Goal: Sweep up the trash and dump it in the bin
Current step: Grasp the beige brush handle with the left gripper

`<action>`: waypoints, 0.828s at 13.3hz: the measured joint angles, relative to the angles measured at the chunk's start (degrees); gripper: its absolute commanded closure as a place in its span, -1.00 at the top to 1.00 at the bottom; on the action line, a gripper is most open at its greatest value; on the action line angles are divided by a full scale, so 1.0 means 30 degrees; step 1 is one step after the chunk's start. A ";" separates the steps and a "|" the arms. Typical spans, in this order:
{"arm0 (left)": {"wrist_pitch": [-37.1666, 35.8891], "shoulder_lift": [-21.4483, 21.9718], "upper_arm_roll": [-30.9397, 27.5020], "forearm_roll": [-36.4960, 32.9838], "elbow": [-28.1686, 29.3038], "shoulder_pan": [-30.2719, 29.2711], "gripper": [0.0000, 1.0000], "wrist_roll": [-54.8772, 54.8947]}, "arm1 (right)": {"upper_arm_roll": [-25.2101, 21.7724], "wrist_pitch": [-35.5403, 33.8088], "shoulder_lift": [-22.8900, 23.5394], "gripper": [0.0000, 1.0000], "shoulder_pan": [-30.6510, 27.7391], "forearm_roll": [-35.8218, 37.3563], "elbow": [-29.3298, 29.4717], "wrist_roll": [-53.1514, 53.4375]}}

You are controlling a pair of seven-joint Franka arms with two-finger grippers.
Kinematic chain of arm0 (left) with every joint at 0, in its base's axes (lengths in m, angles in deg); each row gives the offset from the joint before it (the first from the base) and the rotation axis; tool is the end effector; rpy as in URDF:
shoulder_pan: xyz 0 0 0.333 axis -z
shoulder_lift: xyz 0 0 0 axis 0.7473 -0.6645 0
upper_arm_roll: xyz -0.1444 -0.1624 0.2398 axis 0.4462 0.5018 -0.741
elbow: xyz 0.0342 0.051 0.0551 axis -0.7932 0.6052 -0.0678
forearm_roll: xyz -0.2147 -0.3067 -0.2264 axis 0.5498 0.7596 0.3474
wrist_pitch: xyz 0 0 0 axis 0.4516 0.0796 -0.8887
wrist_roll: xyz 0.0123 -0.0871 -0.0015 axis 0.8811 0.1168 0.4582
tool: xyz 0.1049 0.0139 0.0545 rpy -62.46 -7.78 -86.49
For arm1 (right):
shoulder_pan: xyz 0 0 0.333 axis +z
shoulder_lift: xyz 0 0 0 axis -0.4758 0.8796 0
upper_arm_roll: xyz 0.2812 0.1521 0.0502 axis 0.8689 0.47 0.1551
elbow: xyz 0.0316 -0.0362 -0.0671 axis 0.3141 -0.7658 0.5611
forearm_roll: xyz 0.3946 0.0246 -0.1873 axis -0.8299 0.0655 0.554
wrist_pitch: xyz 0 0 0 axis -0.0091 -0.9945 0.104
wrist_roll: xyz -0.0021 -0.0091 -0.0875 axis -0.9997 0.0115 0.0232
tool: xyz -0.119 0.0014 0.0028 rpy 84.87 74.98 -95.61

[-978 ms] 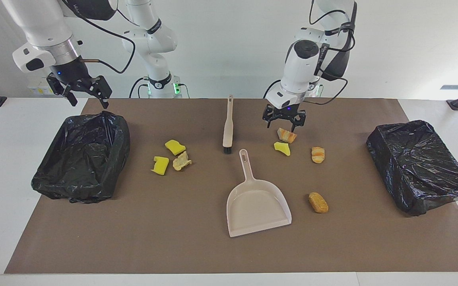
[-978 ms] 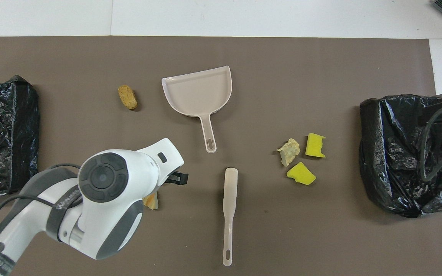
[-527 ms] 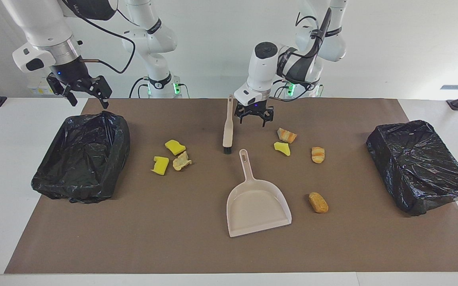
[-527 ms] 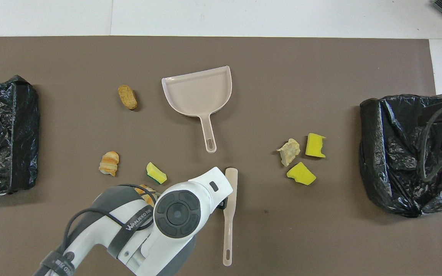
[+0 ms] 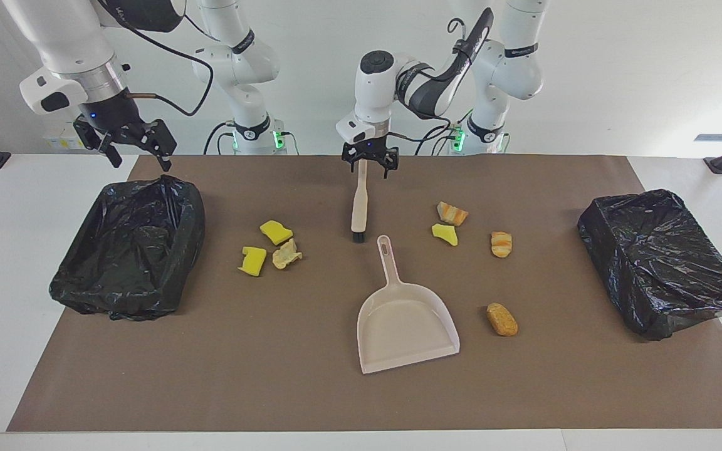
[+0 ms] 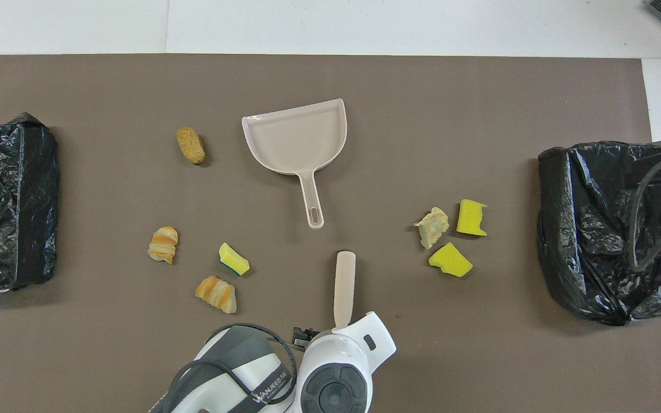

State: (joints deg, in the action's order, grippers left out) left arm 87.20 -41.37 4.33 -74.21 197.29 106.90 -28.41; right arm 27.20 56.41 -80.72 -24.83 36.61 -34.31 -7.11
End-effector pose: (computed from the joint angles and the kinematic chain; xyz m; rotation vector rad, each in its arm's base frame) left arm 0.3031 -0.4695 0.3414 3.0655 -0.4842 0.0150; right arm 0.5995 -0.0428 0.6407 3.1115 -0.1564 0.0388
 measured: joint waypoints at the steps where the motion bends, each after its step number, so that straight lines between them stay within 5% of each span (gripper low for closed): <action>1: 0.0395 -0.0003 -0.0008 0.0000 0.0316 0.0168 1.00 -0.0002 | 0.0000 0.0000 0.0000 1.00 0.0000 0.0000 0.0000 0.0000; 11: 0.1452 -0.0552 0.0005 0.0000 0.0955 0.0920 0.88 -0.1182 | 0.0000 0.0000 0.0000 1.00 0.0000 0.0000 0.0000 0.0000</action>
State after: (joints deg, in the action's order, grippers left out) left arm 91.55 -43.03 4.34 -74.21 200.15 109.67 -31.96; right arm 27.20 56.41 -80.72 -24.83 36.61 -34.31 -7.11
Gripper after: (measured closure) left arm 0.044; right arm 0.000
